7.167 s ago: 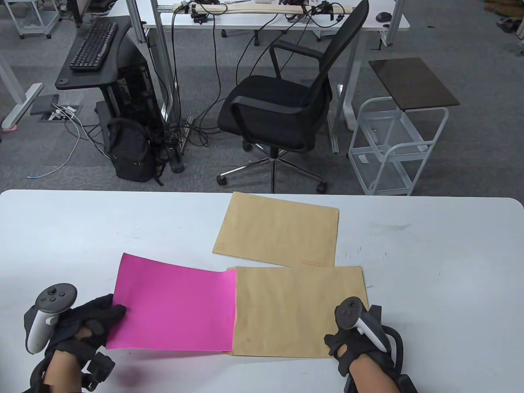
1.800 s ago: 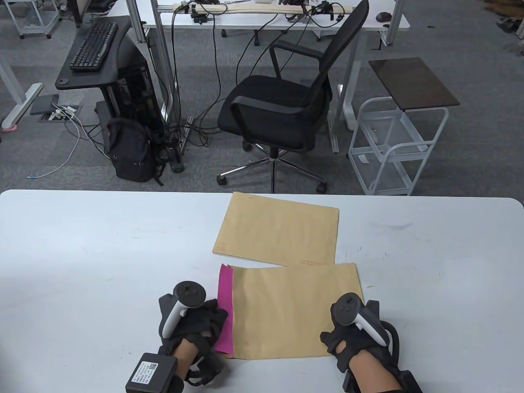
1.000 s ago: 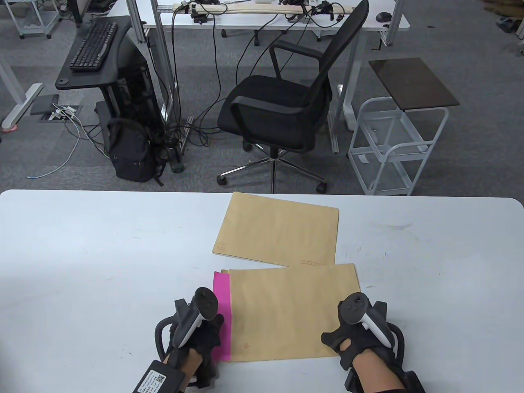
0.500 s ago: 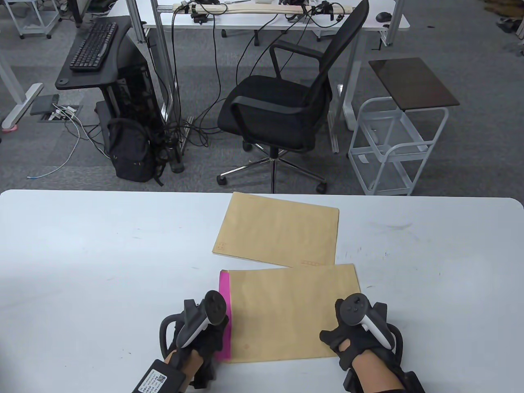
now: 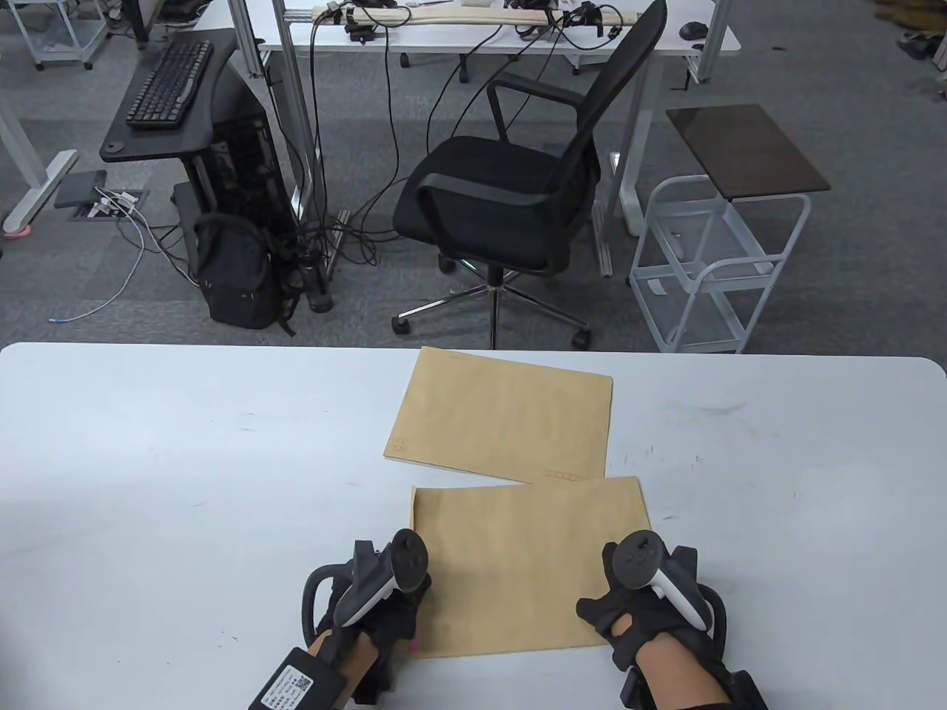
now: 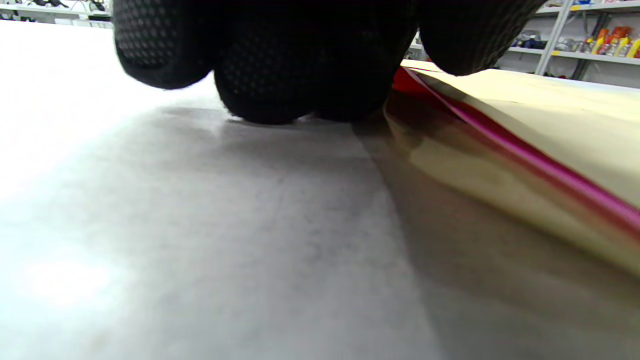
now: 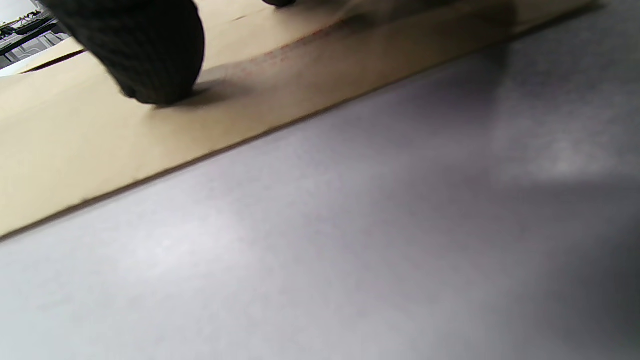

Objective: Stuff flat paper into A4 envelope

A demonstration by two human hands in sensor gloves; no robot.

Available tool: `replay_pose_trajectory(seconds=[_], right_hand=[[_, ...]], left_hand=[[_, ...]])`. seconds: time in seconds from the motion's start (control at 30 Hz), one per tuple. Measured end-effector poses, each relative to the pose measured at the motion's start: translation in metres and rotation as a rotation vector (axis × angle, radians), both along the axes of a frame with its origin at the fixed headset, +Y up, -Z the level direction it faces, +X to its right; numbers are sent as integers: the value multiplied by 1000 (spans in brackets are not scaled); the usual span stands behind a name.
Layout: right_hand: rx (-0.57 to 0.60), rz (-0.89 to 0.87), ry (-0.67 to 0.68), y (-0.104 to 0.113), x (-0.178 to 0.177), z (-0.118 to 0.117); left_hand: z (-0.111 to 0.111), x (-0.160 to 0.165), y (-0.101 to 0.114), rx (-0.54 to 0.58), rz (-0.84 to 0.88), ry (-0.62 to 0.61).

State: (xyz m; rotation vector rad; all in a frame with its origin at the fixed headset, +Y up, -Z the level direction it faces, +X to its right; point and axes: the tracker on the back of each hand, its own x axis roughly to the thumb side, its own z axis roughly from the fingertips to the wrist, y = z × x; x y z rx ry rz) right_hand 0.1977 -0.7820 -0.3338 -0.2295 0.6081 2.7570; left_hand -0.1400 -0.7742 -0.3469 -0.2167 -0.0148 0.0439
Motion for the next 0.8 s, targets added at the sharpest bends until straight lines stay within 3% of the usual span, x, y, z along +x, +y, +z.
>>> replay_pose_trajectory(seconds=[0.67, 0.8], right_hand=[[-5, 25, 15, 0, -7, -1], [-3, 38, 20, 0, -8, 0]], left_hand=[[1, 8, 0, 4, -9, -42], [3, 6, 4, 2, 10, 40]])
